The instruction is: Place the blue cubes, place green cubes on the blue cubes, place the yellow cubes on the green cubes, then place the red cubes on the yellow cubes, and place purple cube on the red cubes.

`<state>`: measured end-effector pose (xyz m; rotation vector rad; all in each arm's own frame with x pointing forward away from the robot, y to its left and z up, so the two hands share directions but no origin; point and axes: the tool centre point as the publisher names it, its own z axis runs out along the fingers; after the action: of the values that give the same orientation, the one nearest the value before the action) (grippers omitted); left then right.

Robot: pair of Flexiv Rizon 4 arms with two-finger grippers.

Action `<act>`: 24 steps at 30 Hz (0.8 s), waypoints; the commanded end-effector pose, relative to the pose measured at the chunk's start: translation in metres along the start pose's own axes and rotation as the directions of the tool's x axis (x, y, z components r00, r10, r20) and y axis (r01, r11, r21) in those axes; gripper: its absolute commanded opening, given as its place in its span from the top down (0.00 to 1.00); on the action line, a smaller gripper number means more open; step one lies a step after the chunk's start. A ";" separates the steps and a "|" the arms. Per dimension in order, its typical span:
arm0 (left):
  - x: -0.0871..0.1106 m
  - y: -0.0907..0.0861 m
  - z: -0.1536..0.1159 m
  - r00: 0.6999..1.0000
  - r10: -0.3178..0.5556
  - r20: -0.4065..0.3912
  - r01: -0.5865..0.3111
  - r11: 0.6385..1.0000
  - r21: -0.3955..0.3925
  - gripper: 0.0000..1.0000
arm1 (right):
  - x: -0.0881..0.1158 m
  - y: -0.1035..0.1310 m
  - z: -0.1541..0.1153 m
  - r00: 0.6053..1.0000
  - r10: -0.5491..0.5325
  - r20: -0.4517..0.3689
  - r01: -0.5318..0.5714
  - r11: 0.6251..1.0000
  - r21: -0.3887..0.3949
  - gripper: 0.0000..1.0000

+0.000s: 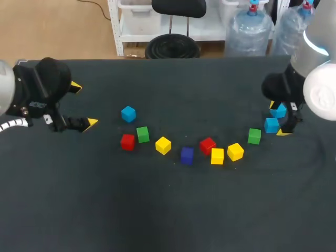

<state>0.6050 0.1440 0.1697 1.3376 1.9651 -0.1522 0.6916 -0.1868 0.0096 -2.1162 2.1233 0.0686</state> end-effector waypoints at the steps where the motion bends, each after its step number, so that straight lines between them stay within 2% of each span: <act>1: 0.000 0.001 0.000 1.000 0.001 0.000 -0.001 1.000 0.002 0.00 | -0.004 -0.005 0.004 1.000 -0.004 -0.003 0.004 1.000 -0.009 0.00; 3: 0.000 0.001 0.000 1.000 0.001 0.000 -0.001 1.000 0.002 0.00 | -0.004 -0.006 0.006 1.000 -0.006 -0.002 0.006 1.000 -0.012 0.01; 11: 0.000 0.001 0.000 1.000 0.001 0.000 -0.001 1.000 0.002 0.00 | -0.005 -0.005 0.015 1.000 -0.013 -0.005 0.012 0.999 -0.036 0.18; 13: 0.000 0.001 0.000 1.000 0.001 0.000 -0.001 1.000 0.002 0.00 | -0.005 -0.004 0.016 1.000 -0.013 -0.006 0.013 0.999 -0.042 0.27; 17: 0.000 0.001 0.000 1.000 0.001 0.000 -0.001 1.000 0.002 0.00 | -0.005 -0.003 0.017 1.000 -0.016 -0.011 0.016 0.999 -0.047 0.51; 21: 0.000 0.001 0.000 1.000 0.001 0.000 -0.001 1.000 0.002 0.00 | -0.004 -0.003 0.019 1.000 -0.020 -0.015 0.019 0.998 -0.053 0.62; 23: 0.000 0.001 0.000 1.000 0.001 0.000 -0.001 1.000 0.002 0.00 | -0.004 -0.003 0.020 1.000 -0.021 -0.015 0.020 0.998 -0.054 0.79; 24: 0.000 0.001 0.000 1.000 0.001 0.000 -0.001 1.000 0.002 0.00 | -0.004 -0.003 0.020 1.000 -0.023 -0.015 0.022 0.998 -0.055 0.95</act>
<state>0.6050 0.1440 0.1697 1.3376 1.9651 -0.1522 0.6934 -0.1808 -0.0083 -2.1739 2.1291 0.1028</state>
